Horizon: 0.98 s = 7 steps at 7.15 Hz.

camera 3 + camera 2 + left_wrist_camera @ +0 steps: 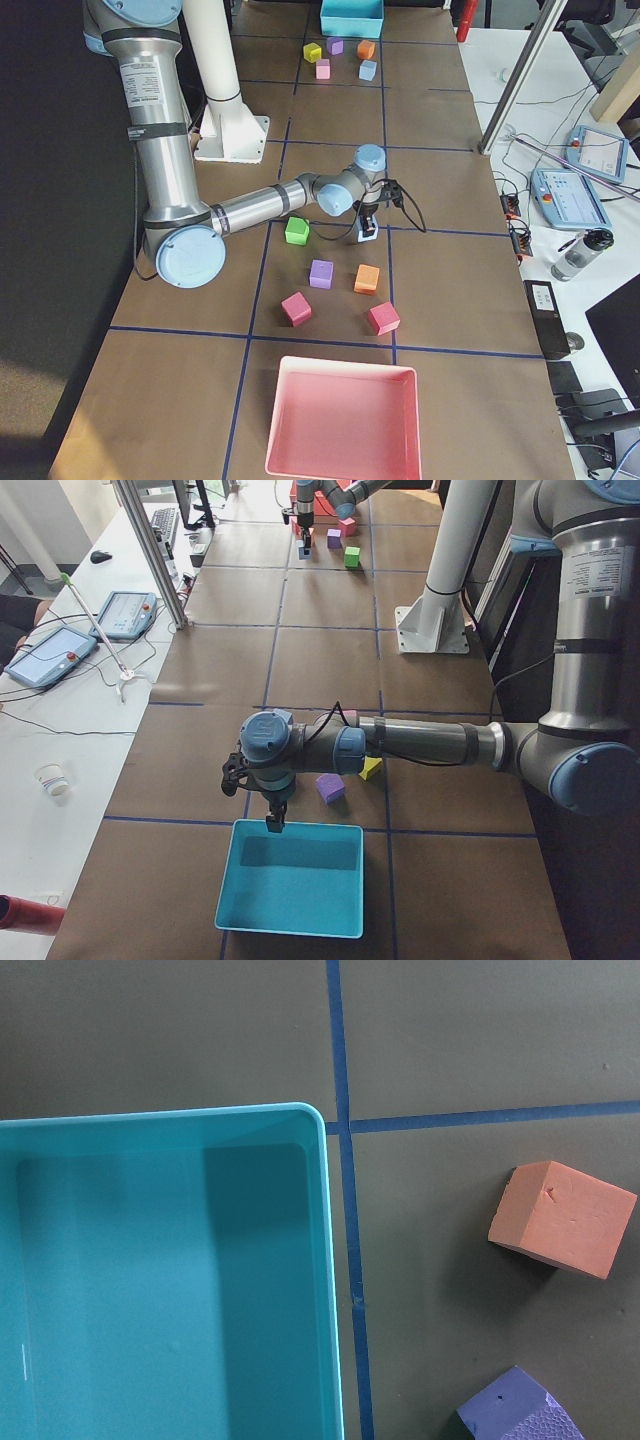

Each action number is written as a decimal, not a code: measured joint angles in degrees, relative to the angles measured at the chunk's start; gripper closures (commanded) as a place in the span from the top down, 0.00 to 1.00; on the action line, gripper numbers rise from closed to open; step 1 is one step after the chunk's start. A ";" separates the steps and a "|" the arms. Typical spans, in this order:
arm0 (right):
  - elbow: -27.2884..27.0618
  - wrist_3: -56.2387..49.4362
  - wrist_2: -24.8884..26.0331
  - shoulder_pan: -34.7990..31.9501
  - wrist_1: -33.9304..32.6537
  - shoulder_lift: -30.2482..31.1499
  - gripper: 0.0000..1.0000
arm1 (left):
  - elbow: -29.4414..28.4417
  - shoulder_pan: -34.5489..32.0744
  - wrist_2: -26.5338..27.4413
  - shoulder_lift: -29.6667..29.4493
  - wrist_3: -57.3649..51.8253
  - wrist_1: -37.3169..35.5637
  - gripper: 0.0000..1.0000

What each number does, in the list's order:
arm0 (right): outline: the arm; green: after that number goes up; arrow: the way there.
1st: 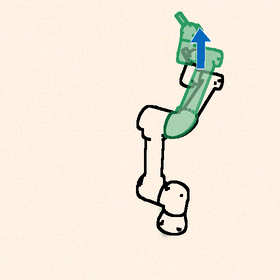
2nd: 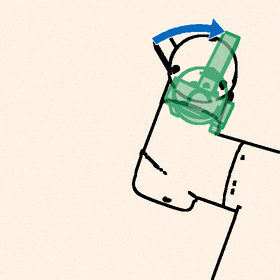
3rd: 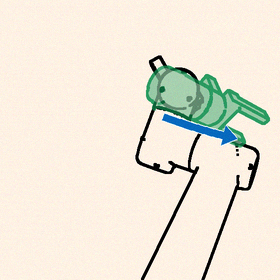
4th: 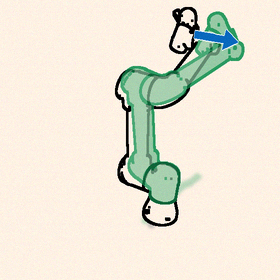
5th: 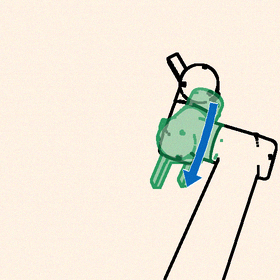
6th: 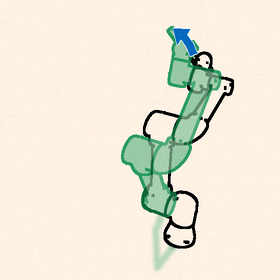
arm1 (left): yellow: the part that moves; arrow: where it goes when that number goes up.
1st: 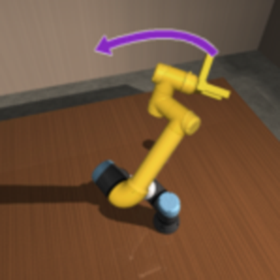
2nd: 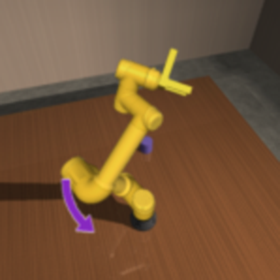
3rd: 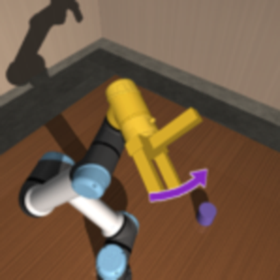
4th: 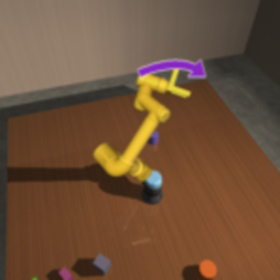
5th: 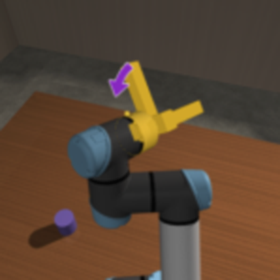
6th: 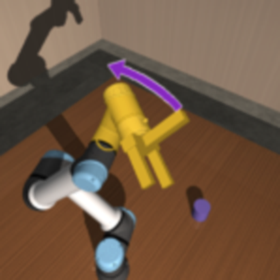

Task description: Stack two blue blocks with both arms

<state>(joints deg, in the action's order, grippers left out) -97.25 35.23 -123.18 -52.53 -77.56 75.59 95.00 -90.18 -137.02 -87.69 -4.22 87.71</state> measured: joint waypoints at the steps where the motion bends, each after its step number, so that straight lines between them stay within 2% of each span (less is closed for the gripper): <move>1: -0.24 0.64 0.03 0.62 -7.27 -6.05 0.00 | -0.09 0.00 0.00 0.03 0.00 0.00 1.00; 2: -0.10 3.35 0.28 2.49 -12.71 -11.53 0.00 | -0.20 0.00 0.00 0.05 0.00 0.00 1.00; 4: 1.51 15.73 3.43 9.26 -16.45 -20.05 0.00 | -0.50 0.00 0.00 0.01 -0.02 0.00 1.00; 7: 12.40 28.91 10.04 18.27 -16.46 -32.92 0.01 | -0.74 0.00 0.00 -0.06 -0.14 0.00 1.00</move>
<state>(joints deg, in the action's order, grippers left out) -84.86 64.13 -113.14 -34.26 -94.02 42.67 94.26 -90.18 -137.02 -87.74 -4.36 87.72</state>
